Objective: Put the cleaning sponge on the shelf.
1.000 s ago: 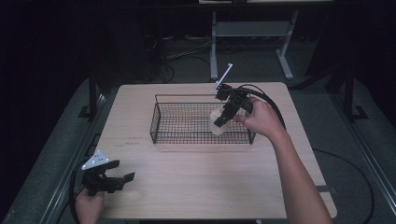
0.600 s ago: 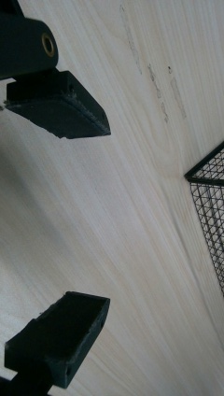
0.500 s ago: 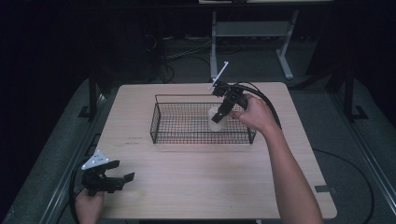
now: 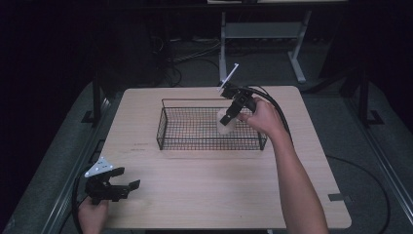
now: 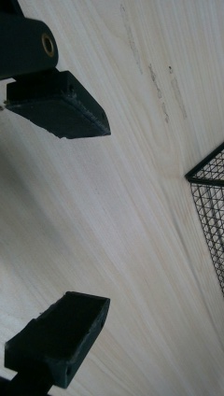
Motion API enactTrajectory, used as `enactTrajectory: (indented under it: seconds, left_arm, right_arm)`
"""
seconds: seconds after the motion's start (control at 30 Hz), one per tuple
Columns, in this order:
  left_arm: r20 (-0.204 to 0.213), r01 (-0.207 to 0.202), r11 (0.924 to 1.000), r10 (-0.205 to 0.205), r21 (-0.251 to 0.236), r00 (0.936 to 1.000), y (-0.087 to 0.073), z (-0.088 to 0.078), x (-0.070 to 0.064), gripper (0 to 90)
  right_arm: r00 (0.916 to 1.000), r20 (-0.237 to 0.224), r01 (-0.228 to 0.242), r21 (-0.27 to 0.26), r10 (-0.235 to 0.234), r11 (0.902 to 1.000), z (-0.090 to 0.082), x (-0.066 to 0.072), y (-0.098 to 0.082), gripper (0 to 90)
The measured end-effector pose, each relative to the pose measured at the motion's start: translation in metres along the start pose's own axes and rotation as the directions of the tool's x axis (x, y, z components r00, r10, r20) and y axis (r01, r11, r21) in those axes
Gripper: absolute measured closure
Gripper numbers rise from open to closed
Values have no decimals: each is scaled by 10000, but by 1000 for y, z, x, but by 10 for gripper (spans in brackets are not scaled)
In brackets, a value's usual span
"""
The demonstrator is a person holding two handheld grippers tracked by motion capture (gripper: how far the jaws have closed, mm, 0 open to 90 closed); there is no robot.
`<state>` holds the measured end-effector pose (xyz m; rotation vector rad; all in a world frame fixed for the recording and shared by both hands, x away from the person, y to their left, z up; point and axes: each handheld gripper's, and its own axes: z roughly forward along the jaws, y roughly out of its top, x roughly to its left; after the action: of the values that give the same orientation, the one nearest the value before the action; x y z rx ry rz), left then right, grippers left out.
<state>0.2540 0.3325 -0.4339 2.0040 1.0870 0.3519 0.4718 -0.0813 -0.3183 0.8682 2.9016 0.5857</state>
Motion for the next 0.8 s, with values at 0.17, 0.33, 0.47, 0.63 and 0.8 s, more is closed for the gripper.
enactTrajectory:
  seconds: [0.17,0.33,0.47,0.63,0.8]
  left_arm:
    - [5,23,10000,-23,3,10000,0,1,0,137]
    - [-20,103,9999,-103,-76,9999,-1,-1,1,137]
    - [-17,93,9999,-93,-51,10000,-1,-1,1,137]
    - [-35,116,9999,-116,-92,9999,-1,-1,2,137]
    - [-32,105,9999,-105,-101,9999,-1,-1,2,137]
  right_arm:
    - [9999,1,-102,321,102,9994,15,-5,3,288]
    - [9998,22,-216,558,215,9982,27,-10,4,288]
    - [9993,-29,-371,417,373,9984,32,-15,5,287]
    - [9977,-303,-594,258,602,9979,38,-16,3,287]
    - [9974,-278,-649,473,663,9968,49,-18,-1,287]
